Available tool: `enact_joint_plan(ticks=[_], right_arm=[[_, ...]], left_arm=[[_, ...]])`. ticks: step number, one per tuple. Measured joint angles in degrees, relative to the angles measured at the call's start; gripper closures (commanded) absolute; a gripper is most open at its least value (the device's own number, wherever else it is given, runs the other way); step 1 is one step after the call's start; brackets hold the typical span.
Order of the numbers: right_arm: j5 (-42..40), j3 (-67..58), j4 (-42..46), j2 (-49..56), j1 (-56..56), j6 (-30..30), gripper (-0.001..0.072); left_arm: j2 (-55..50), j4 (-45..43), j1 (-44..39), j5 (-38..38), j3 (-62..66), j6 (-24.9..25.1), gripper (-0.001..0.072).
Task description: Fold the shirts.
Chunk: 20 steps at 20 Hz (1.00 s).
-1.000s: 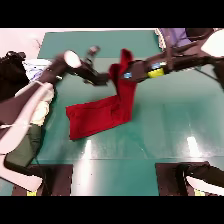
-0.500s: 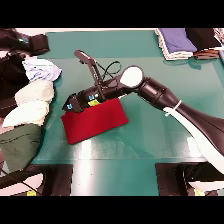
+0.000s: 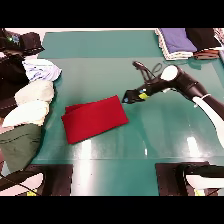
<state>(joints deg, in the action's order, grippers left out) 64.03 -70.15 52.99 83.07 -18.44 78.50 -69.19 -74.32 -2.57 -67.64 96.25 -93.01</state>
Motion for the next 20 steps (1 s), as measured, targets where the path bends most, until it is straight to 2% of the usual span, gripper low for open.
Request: enact_joint_plan(ticks=[5, 7, 8, 9, 11, 12, 16, 20], right_arm=[[-0.24, 3.85, -9.18, 8.37, 3.82, -1.84, 0.0143], [-1.27, 4.11, -14.19, 11.74, 1.95, -3.30, 0.0215], [-1.68, 3.74, -16.31, 13.27, 0.68, -3.91, 0.0215], [-1.79, 2.91, -18.08, 14.88, -0.79, -4.31, 0.0282], [-2.73, 0.13, -19.32, 17.75, -3.63, -4.98, 0.0537], [-3.32, -1.44, -19.12, 18.82, -4.87, -5.22, 0.0696], [-4.22, -7.65, -17.27, 20.13, -7.02, -5.33, 0.0696], [-3.63, -8.31, -10.16, 14.32, -0.55, -2.75, 0.0696]], left_arm=[[0.02, 2.54, 0.02, 0.85, -2.60, 0.55, 0.0679], [0.02, 3.82, 0.02, 1.29, -3.50, 1.11, 0.0679], [0.02, 4.42, 0.00, 1.66, -3.78, 1.36, 0.0679], [0.02, 4.87, -0.13, 1.95, -4.00, 1.46, 0.0679], [0.02, 5.53, -1.09, 2.67, -4.28, 1.99, 0.0679], [0.02, 5.81, -1.90, 2.93, -4.37, 2.25, 0.0679], [0.02, 5.97, -5.92, 3.78, -4.55, 2.86, 0.0680], [0.02, 5.77, -10.91, 4.04, -4.57, 2.99, 0.0679]])
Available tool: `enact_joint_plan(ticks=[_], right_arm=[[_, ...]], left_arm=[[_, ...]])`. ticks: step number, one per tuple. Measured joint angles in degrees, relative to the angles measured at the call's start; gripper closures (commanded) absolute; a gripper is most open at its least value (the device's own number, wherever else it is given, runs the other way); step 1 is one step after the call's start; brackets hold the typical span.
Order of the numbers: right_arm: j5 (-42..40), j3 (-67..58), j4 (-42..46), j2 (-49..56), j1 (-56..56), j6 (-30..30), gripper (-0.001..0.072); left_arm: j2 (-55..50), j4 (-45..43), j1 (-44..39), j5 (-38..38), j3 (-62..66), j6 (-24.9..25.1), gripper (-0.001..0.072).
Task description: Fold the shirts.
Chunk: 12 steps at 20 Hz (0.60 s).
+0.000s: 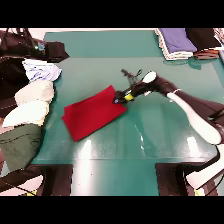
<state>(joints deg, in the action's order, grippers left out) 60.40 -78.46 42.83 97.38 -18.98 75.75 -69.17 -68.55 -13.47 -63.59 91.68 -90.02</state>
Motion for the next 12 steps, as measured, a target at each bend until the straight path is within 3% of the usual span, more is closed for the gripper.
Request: enact_joint_plan(ticks=[7, 12], right_arm=[[1.07, 8.02, 13.07, -18.75, 32.11, 2.71, 0.0696], [0.13, 11.17, 16.22, -26.84, 60.28, 3.52, 0.0697]], left_arm=[[0.00, -0.07, -6.99, 0.66, -0.02, 0.33, 0.0680], [0.00, -0.07, -8.00, 2.19, -0.02, 0.09, 0.0680]])
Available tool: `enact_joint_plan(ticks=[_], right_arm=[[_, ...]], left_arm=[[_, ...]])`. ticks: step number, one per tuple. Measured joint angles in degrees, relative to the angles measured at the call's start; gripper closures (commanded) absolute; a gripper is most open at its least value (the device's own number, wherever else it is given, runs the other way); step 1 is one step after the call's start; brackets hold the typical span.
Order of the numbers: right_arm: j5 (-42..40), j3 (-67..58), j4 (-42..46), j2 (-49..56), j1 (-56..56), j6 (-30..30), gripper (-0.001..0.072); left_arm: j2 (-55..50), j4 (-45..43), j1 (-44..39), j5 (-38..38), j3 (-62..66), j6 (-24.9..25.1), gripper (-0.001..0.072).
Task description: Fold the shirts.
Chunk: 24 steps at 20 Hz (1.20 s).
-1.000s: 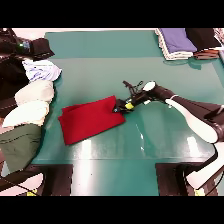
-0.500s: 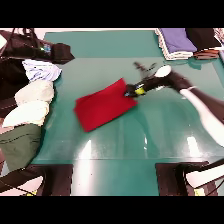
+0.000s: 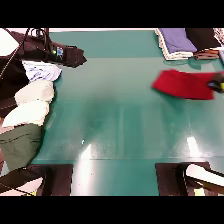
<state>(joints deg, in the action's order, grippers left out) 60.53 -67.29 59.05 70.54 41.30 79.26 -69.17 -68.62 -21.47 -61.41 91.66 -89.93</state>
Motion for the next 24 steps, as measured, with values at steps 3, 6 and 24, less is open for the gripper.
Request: enact_joint_plan(ticks=[3, 6, 24], right_arm=[[-0.33, 0.68, 0.68, -1.29, 11.15, 1.01, 0.0697], [-0.44, 0.96, 0.96, -1.79, 16.15, 1.38, 0.0696], [10.03, -5.35, 3.72, -11.45, 4.81, 4.11, 0.0104]], left_arm=[[0.00, 0.02, -0.22, 0.79, 0.00, -0.15, 0.0679], [0.00, 0.02, -0.28, 1.07, 0.00, -0.20, 0.0679], [0.00, -0.02, -0.31, 0.94, 0.00, 0.37, 0.0678]])
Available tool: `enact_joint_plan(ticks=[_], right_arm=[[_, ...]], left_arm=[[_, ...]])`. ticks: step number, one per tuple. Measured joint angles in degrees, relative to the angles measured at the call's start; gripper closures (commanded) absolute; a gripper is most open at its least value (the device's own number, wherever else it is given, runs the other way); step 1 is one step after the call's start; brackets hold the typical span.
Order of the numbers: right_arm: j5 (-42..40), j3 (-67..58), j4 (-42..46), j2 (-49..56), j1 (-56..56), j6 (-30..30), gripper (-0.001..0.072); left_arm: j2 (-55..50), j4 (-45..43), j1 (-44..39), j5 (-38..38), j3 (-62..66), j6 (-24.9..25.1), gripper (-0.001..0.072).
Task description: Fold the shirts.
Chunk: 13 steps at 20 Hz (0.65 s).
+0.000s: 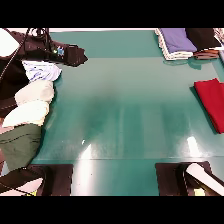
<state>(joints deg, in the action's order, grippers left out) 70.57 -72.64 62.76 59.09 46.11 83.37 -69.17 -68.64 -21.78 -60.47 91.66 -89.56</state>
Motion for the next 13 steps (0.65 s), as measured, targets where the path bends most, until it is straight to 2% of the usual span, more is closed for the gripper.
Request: enact_joint_plan(ticks=[1, 3, 5, 9, 13], right_arm=[[-0.31, 0.39, -0.85, -1.25, -3.82, 0.02, 0.0169], [-0.83, 0.92, -1.64, -3.08, -12.13, 0.09, 0.0378], [-1.38, 1.16, -2.10, -4.42, -20.50, 0.07, 0.0694], [-3.28, 1.36, -2.49, -5.51, -34.07, -0.59, 0.0696], [-4.92, 1.42, -2.58, -5.86, -41.35, -0.98, 0.0696]], left_arm=[[0.00, 0.00, 0.00, -0.04, 0.00, 0.00, 0.0678], [0.00, 0.02, 0.00, 0.00, 0.00, 0.02, 0.0678], [0.00, 0.04, 0.00, 0.57, 0.00, 0.02, 0.0678], [0.00, 0.09, 0.00, 2.71, 0.00, 0.02, 0.0678], [0.00, 0.11, 0.02, 5.20, 0.00, 0.02, 0.0679]])
